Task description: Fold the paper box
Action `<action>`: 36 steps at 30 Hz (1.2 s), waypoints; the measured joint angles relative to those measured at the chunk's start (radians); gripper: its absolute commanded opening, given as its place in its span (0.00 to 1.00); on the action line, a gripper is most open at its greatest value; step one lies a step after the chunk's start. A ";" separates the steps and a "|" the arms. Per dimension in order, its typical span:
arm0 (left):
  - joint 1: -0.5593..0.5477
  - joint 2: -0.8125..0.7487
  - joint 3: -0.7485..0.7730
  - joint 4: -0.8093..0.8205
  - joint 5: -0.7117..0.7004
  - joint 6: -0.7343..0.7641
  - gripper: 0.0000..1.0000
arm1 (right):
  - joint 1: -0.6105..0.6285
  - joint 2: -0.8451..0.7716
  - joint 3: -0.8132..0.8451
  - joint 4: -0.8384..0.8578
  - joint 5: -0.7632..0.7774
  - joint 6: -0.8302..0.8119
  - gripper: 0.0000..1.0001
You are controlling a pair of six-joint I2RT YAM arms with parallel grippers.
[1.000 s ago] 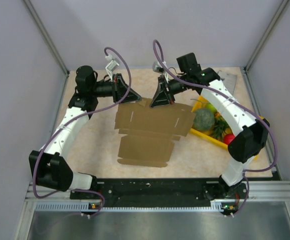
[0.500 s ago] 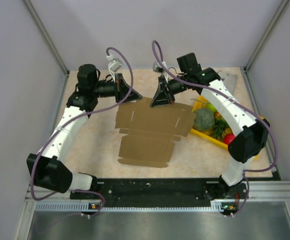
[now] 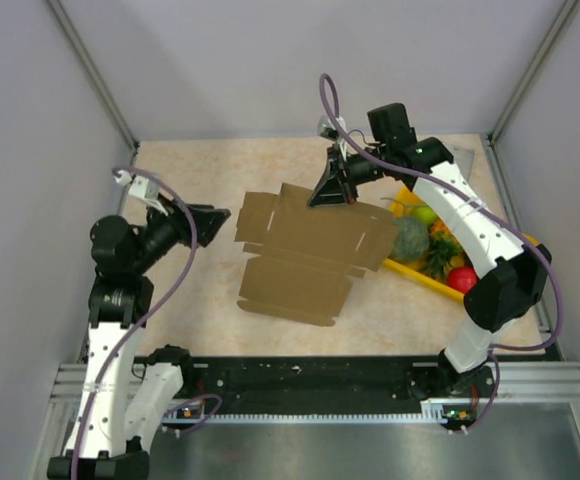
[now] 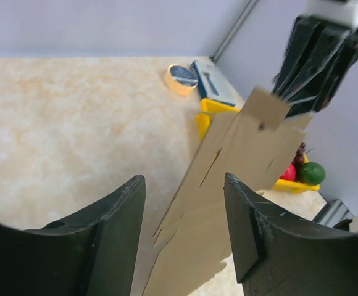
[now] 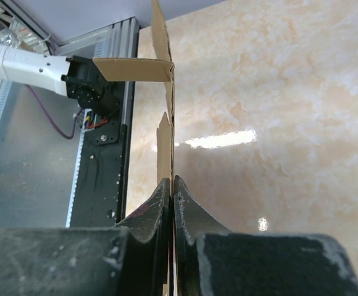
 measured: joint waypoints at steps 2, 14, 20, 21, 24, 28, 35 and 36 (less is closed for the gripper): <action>0.006 -0.074 -0.086 0.009 -0.029 -0.026 0.56 | -0.017 -0.008 0.000 0.005 -0.002 0.012 0.00; 0.059 0.054 -0.503 0.389 0.170 -0.349 0.52 | -0.053 -0.042 0.000 0.035 -0.045 0.036 0.00; 0.060 0.146 -0.504 0.647 0.270 -0.470 0.46 | -0.058 -0.043 0.000 0.040 -0.060 0.040 0.00; 0.060 0.158 -0.504 0.681 0.286 -0.486 0.44 | -0.058 -0.043 0.000 0.040 -0.060 0.040 0.00; 0.060 0.183 -0.504 0.753 0.336 -0.521 0.40 | -0.058 -0.043 0.000 0.040 -0.060 0.042 0.00; 0.060 0.185 -0.507 0.812 0.391 -0.546 0.42 | -0.060 -0.043 0.000 0.041 -0.060 0.044 0.00; 0.044 0.183 -0.509 0.832 0.428 -0.543 0.45 | -0.064 -0.048 -0.019 0.079 -0.084 0.080 0.00; 0.040 0.186 -0.509 0.832 0.429 -0.540 0.46 | -0.064 -0.050 -0.028 0.092 -0.088 0.088 0.00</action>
